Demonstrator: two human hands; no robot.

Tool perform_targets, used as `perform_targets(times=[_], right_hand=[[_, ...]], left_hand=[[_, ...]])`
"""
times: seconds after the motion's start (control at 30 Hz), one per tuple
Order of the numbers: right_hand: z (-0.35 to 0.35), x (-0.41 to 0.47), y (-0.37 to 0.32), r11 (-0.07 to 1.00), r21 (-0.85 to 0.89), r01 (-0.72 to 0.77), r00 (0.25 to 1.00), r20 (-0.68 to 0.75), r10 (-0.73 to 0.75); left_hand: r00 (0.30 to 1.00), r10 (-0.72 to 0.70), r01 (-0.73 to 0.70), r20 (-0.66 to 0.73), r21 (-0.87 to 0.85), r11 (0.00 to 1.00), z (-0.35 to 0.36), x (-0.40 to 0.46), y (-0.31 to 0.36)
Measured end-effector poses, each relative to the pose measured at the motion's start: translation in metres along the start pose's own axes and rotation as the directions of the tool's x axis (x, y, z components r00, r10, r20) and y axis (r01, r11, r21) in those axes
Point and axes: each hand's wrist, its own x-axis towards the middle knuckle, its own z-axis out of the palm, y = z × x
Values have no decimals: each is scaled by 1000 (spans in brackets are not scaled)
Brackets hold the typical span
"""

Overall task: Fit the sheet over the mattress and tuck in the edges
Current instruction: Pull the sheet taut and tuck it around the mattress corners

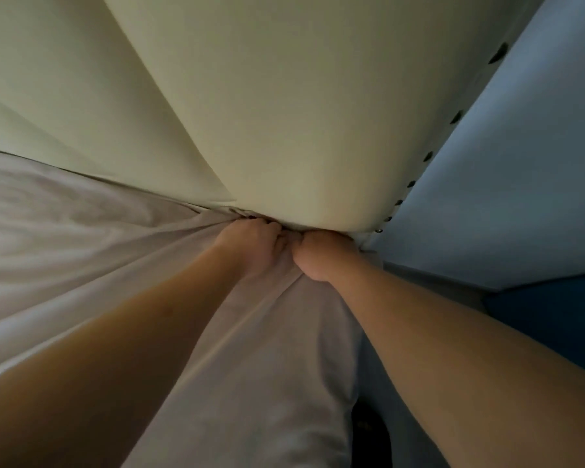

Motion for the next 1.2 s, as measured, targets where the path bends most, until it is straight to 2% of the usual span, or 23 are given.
perform_targets(times=[0.07, 0.13, 0.2, 0.27, 0.33, 0.4, 0.47, 0.5, 0.6, 0.7, 0.77, 0.87, 0.93, 1.03, 1.1, 1.2], right_hand=[[1, -1, 0, 998, 25, -62, 997, 41, 61], [0, -5, -5, 995, -29, -98, 995, 28, 98], [0, -14, -21, 967, -207, -145, 989, -11, 146], [-1, -28, -47, 892, -418, -170, 985, -33, 172], [-6, -43, -73, 892, -446, -69, 995, -97, 29], [-4, -43, -92, 928, -334, 167, 961, -157, -229], [1, -31, -99, 911, -188, 368, 916, -94, -390], [5, -19, -103, 902, -167, 397, 910, -60, -411], [10, 4, -115, 920, -162, 358, 924, -78, -373], [12, 17, -129, 924, -168, 344, 926, -105, -363], [15, 21, -135, 927, -182, 327, 927, -129, -353], [14, 24, -141, 939, -197, 281, 930, -184, -317], [8, 26, -141, 943, -202, 263, 943, -153, -296], [3, 29, -142, 932, -229, 281, 943, -114, -312], [5, 28, -142, 913, -253, 319, 920, -148, -362], [11, 30, -142, 896, -261, 359, 887, -205, -415]], left_hand=[[983, 60, -49, -175, 67, 997, 3, -28, -6], [976, 46, -37, -212, 43, 998, 3, -42, -14], [979, -5, 1, -203, -21, 1000, 5, -47, -22], [975, -5, -7, -222, -56, 998, 6, -51, -28], [967, -3, -13, -255, -61, 998, 3, -56, -34], [949, -59, 46, -311, -49, 998, -1, -66, -45], [911, -138, 117, -389, -76, 990, -3, -73, -57], [896, -199, 170, -397, -109, 979, -4, -75, -68], [864, -386, 294, -324, -297, 908, -4, -72, -93], [869, -458, 340, -185, -451, 825, -6, -62, -106], [832, -533, 408, -151, -484, 774, -13, -52, -112], [831, -556, 510, -31, -358, 782, -29, -39, -120], [851, -525, 513, 11, -227, 828, -32, -36, -123], [933, -360, 359, 3, -69, 931, -31, -36, -132], [956, -292, 292, 18, -47, 955, -31, -37, -142], [938, -344, 339, -33, -109, 934, -28, -38, -148]])
